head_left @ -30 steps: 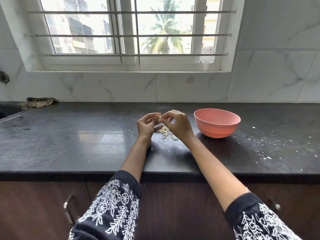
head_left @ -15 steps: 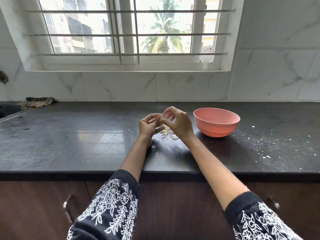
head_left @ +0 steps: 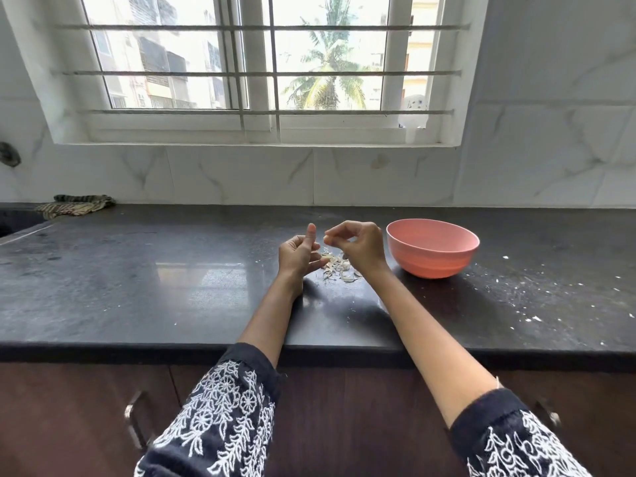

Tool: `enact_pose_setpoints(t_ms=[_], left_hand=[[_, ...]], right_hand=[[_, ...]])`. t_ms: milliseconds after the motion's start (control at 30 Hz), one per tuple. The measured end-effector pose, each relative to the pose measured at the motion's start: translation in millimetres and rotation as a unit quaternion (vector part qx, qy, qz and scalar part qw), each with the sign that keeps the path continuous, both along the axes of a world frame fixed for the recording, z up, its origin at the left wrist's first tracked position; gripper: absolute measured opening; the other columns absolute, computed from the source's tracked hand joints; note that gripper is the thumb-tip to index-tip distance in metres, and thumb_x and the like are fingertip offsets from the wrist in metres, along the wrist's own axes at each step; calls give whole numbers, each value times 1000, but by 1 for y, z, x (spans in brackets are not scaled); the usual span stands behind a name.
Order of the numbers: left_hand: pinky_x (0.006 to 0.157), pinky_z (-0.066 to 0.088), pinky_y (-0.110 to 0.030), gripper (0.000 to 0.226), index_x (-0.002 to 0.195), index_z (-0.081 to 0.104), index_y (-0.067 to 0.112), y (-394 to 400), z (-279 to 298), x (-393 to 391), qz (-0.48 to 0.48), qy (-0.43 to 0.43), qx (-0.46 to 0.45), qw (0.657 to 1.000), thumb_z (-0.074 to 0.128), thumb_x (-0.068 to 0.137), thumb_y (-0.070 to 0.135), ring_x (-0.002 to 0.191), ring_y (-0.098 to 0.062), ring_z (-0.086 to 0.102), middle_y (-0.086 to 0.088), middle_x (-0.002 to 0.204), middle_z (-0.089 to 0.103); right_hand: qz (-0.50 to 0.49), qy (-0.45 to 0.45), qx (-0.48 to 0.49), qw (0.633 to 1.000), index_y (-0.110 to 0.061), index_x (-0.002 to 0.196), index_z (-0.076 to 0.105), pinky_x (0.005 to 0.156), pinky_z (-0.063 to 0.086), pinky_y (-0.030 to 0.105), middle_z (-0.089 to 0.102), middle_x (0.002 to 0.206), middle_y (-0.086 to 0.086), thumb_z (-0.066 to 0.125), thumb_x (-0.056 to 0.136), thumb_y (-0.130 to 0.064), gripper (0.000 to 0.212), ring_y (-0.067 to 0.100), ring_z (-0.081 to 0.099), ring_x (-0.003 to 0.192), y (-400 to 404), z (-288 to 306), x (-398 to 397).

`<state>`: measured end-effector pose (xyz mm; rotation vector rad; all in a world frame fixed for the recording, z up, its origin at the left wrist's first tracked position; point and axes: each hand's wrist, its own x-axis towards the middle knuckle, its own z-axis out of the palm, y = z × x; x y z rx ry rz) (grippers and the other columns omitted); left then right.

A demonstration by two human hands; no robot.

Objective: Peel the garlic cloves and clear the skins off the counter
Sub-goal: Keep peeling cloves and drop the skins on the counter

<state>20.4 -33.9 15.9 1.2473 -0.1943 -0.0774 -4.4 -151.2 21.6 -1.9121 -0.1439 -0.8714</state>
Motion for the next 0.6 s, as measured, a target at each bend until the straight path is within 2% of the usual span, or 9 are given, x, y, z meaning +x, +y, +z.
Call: enact_pose_setpoints(t_ms=[100, 233, 367, 500, 600], left_hand=[[51, 54, -19, 16, 79, 58, 10, 1, -1, 1, -20, -16, -6, 1000, 62, 89, 22, 45, -2, 57, -3, 73, 61], [53, 52, -18, 4, 82, 64, 10, 2, -1, 2, -35, -44, -13, 998, 67, 84, 12, 52, -6, 60, 0, 66, 68], [54, 52, -16, 6, 86, 67, 7, 3, -2, 0, -45, -53, -8, 998, 70, 80, 7, 51, -5, 62, 3, 58, 67], [56, 52, -16, 9, 87, 67, 7, 4, -2, 2, -47, -46, -28, 997, 70, 79, 2, 53, -6, 63, -1, 65, 67], [57, 53, -16, 13, 86, 66, 8, 3, -3, 4, -41, -50, -41, 997, 68, 79, -2, 57, -6, 64, 2, 66, 70]], right_hand=[[28, -11, 22, 999, -4, 79, 74, 52, 44, 8, 71, 73, 8, 73, 74, 0, 7, -5, 61, 56, 1, -1, 1], [26, -4, 39, 999, -7, 80, 73, 48, 42, 9, 66, 66, -7, 68, 78, 3, 12, -3, 60, 56, -2, -2, 7], [12, 6, 38, 999, -10, 80, 71, 48, 44, 13, 64, 66, -11, 65, 81, 2, 13, -2, 58, 56, -3, -3, 8], [41, 24, 62, 997, -8, 82, 70, 43, 44, 17, 65, 69, -3, 63, 82, 4, 14, 6, 59, 60, -1, 0, 4], [61, 30, 82, 994, -8, 87, 69, 43, 46, 18, 65, 73, 5, 55, 82, 12, 25, 3, 59, 60, 0, 0, 3]])
